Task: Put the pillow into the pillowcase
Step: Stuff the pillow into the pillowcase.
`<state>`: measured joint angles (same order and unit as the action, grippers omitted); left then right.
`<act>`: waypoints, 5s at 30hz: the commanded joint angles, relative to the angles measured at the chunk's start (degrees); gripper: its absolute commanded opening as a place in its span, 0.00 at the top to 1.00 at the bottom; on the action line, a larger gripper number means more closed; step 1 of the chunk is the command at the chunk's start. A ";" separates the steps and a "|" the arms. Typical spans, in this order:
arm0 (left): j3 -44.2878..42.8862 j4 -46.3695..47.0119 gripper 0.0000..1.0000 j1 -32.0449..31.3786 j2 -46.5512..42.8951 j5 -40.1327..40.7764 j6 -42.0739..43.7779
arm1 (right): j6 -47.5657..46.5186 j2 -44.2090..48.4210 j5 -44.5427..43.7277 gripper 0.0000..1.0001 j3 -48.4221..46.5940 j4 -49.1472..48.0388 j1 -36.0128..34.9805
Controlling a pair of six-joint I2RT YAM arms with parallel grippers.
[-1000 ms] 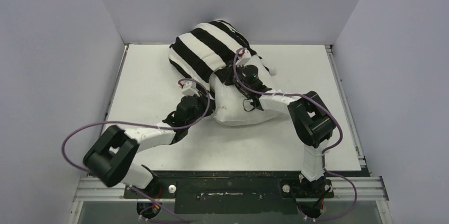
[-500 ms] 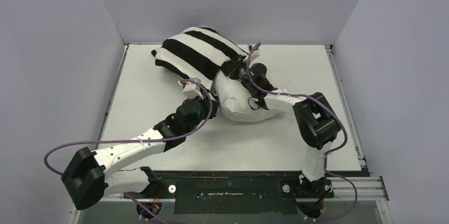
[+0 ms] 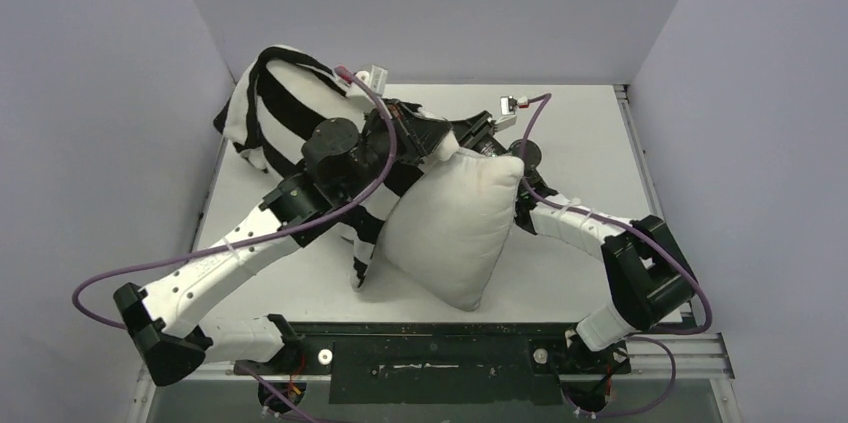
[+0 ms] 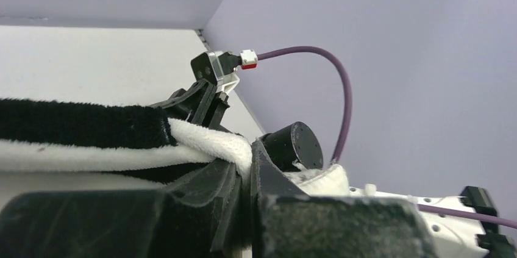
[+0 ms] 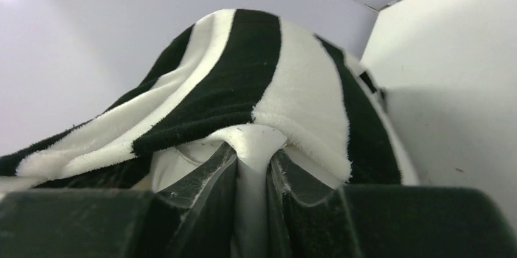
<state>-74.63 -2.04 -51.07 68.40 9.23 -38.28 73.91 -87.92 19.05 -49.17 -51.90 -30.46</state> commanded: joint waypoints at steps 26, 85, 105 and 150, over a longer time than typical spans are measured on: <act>-15.41 -22.99 0.43 8.94 21.66 -1.85 16.50 | -58.72 -4.75 16.16 0.05 -25.93 59.36 28.37; -19.12 -12.71 0.77 6.03 30.11 -13.30 6.46 | -19.99 17.14 -20.66 0.21 29.38 9.94 2.68; 16.28 -20.09 0.41 17.54 -1.62 -4.64 6.29 | -68.54 36.60 -18.49 0.00 5.53 66.41 -11.19; 32.05 -2.62 0.41 19.89 1.79 -11.72 1.78 | -60.65 -0.69 -13.22 1.00 11.38 0.82 -17.68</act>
<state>-40.80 -13.82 -29.23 64.66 -6.42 -36.69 2.28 -87.39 1.67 -37.58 -38.00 -49.50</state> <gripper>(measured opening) 0.623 0.121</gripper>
